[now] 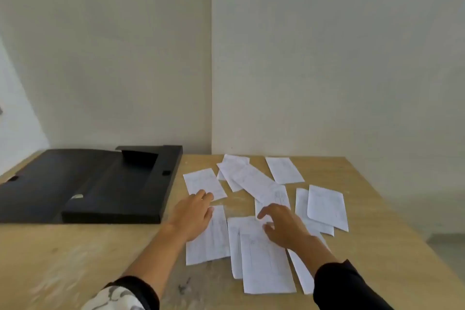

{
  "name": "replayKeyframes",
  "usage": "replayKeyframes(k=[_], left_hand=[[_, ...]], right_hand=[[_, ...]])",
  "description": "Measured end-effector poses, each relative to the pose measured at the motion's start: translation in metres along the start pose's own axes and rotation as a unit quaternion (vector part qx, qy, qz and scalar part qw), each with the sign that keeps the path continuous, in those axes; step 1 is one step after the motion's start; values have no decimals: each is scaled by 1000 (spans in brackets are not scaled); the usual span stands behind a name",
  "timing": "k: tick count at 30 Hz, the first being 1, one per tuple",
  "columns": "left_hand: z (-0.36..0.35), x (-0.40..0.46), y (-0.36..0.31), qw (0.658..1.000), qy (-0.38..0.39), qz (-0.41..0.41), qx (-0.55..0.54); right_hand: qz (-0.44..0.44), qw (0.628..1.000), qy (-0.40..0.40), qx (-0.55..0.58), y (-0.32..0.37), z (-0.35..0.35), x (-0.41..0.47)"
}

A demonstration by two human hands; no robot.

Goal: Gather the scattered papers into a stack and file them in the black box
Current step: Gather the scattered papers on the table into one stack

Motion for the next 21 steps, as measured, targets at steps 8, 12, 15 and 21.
replayKeyframes(k=[8,12,15,21], left_hand=[[-54,-19,-5,981,98,152,-63],[-56,-24,-1,952,52,238,-184],[-62,-27,-1,934,40,268,-231],[-62,-31,-2,912,30,324,-249]], right_hand=[[-31,999,28,12,-19,-29,-1],[-14,1000,13,6,-9,-45,1],[-8,1000,23,-11,-6,-48,3],[-46,998,22,-35,-21,-46,1]])
Point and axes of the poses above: each hand's wrist, its own x-axis towards the middle knuckle, its own z-axis out of the back of the hand, y = z × x, the point moved 8 cm from there along x, towards the middle knuckle, and after that the axes turned 15 degrees about x, right-handed, at the moved point
